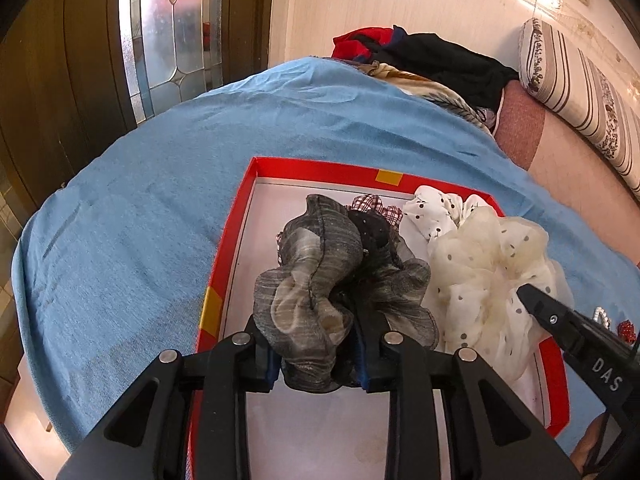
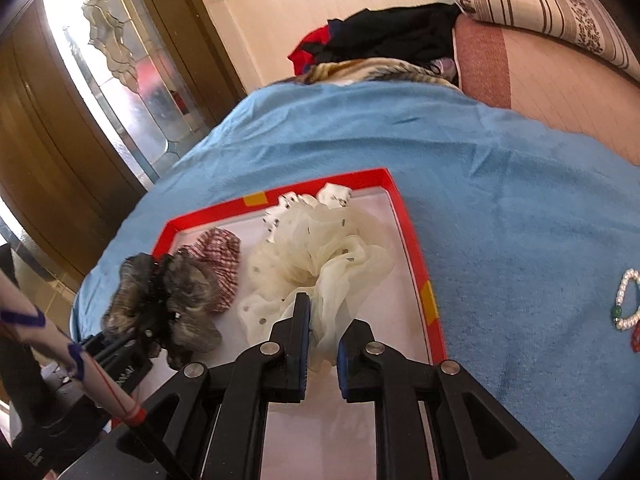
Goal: Organize jewelry
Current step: 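Lower both scrunchies into the box and open both grippers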
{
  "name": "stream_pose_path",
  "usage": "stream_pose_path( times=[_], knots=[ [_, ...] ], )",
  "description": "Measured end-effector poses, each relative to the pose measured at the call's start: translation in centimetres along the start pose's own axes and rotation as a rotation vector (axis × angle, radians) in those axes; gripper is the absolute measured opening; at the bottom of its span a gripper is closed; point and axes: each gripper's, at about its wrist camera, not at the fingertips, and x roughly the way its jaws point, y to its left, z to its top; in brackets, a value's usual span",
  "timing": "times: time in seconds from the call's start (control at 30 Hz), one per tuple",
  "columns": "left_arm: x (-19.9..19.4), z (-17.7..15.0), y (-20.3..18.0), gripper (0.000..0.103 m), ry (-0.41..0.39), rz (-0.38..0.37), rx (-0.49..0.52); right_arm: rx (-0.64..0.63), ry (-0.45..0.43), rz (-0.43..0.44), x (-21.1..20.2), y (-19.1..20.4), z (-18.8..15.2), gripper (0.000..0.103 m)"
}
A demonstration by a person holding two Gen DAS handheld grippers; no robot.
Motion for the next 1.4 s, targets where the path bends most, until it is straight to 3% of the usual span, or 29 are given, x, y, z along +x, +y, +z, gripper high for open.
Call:
stream_pose_path(
  times=[0.17,0.27,0.37,0.5,0.6,0.8,1.4],
  knots=[
    [0.0,0.1,-0.1,0.032,-0.002,-0.011,0.001,0.002,0.01,-0.019,0.5,-0.5,-0.2,0.018],
    [-0.1,0.1,-0.3,0.04,-0.011,-0.014,0.008,-0.001,0.01,-0.024,0.5,-0.5,-0.2,0.02],
    [-0.1,0.1,-0.5,0.041,-0.014,-0.01,0.017,0.0,0.01,-0.022,0.2,-0.5,-0.2,0.03],
    [-0.3,0.2,-0.8,0.043,-0.022,-0.009,0.022,-0.002,0.014,-0.019,-0.1,-0.5,-0.3,0.033],
    [-0.7,0.3,-0.8,0.047,-0.036,-0.009,0.018,-0.002,0.014,-0.012,-0.6,-0.5,-0.4,0.043],
    [-1.5,0.5,-0.9,0.055,-0.074,-0.001,0.013,0.001,0.0,-0.005,-1.8,-0.5,-0.5,0.044],
    [-3.9,0.5,-3.6,0.058,-0.187,0.0,0.081,0.043,-0.046,0.003,-5.8,-2.2,-1.5,0.044]
  ],
)
